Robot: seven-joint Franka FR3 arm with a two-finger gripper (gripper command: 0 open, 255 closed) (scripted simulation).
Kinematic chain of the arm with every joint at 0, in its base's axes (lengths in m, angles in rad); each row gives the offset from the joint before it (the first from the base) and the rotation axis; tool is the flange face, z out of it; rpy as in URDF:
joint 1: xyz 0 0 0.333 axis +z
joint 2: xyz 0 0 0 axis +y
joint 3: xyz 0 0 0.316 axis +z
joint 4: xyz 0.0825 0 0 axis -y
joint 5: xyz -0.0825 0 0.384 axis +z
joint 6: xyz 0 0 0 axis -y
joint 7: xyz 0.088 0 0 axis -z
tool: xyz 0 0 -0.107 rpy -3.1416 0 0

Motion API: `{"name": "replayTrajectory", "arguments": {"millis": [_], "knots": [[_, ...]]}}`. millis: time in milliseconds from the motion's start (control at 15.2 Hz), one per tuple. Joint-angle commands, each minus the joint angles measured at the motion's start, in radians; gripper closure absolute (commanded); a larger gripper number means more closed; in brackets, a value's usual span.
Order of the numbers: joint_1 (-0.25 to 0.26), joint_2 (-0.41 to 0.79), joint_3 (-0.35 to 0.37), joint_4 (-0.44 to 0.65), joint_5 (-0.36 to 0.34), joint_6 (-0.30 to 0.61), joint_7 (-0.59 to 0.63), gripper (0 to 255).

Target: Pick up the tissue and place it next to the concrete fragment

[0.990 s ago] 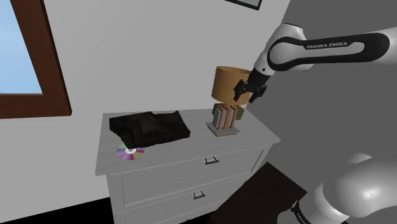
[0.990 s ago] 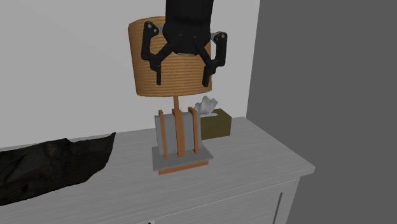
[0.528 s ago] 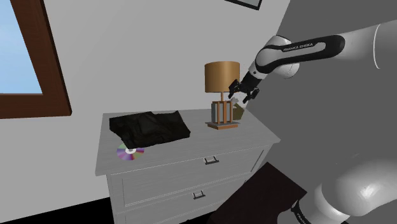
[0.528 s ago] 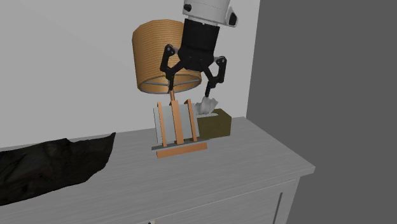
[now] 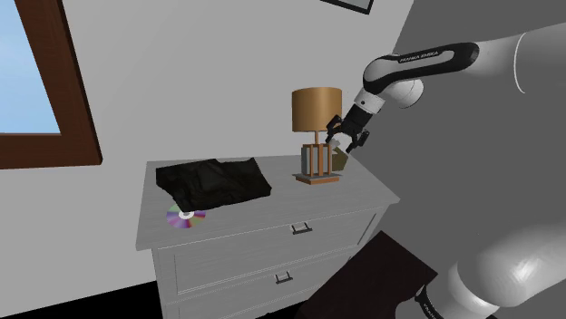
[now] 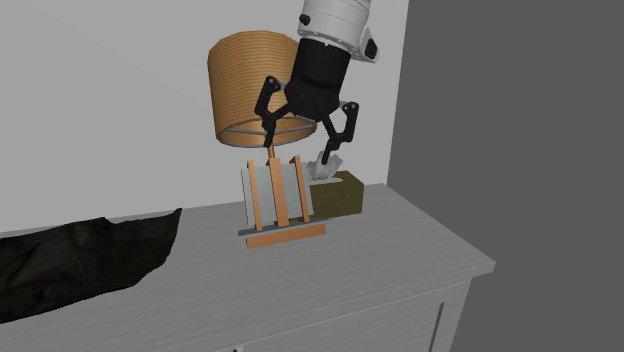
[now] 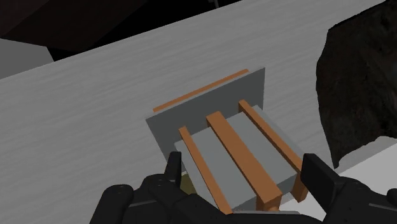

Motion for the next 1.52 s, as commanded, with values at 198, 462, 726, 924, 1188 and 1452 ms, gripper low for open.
{"name": "replayTrajectory", "arguments": {"millis": [198,462,726,924,1188,1452], "knots": [[-0.024,0.105,-0.014,0.024,0.047,0.195,-0.01,0],[-0.026,0.048,-0.009,0.056,0.079,-0.098,-0.03,0],[-0.04,0.111,-0.01,0.054,0.093,0.085,-0.031,0],[-0.058,0.165,-0.004,0.064,0.11,0.216,-0.035,0],[-0.054,0.085,-0.002,0.059,0.13,-0.04,-0.044,0],[-0.068,0.147,0.004,0.062,0.132,0.146,-0.044,0]]}}
